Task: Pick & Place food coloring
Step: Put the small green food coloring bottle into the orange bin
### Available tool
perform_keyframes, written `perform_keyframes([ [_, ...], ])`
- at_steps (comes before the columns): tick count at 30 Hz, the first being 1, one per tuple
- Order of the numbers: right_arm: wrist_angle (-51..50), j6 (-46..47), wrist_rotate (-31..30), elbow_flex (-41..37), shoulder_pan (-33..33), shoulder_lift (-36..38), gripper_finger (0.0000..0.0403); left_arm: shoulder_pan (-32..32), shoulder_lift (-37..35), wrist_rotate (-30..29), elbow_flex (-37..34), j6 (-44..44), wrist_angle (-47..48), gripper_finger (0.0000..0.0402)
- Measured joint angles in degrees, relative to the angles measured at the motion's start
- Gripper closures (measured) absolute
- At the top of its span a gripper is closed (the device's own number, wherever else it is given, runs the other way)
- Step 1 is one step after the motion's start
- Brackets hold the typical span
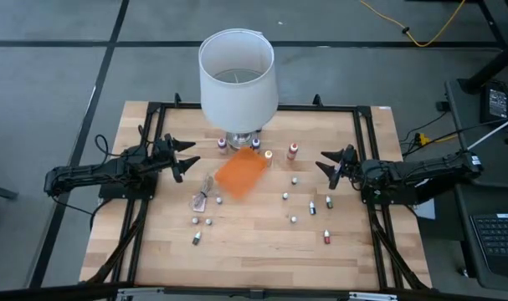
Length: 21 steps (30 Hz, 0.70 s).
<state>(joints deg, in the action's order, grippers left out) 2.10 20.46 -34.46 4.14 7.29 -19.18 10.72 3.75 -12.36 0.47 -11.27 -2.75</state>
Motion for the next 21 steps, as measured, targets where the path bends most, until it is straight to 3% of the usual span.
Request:
perform_keyframes([
  [9,-23.7,1.0,-9.7,23.6,0.0,-5.7,0.0159,0.0,0.0,0.0,0.0,0.0,0.0,0.0107],
  [15,-40.8,9.6,-12.9,39.6,-0.7,-13.3,0.0159,0.0,0.0,0.0,0.0,0.0,0.0,0.0107],
  [21,-56.9,19.8,-12.2,54.2,-3.3,-23.1,0.0159,0.0,0.0,0.0,0.0,0.0,0.0,0.0107],
])
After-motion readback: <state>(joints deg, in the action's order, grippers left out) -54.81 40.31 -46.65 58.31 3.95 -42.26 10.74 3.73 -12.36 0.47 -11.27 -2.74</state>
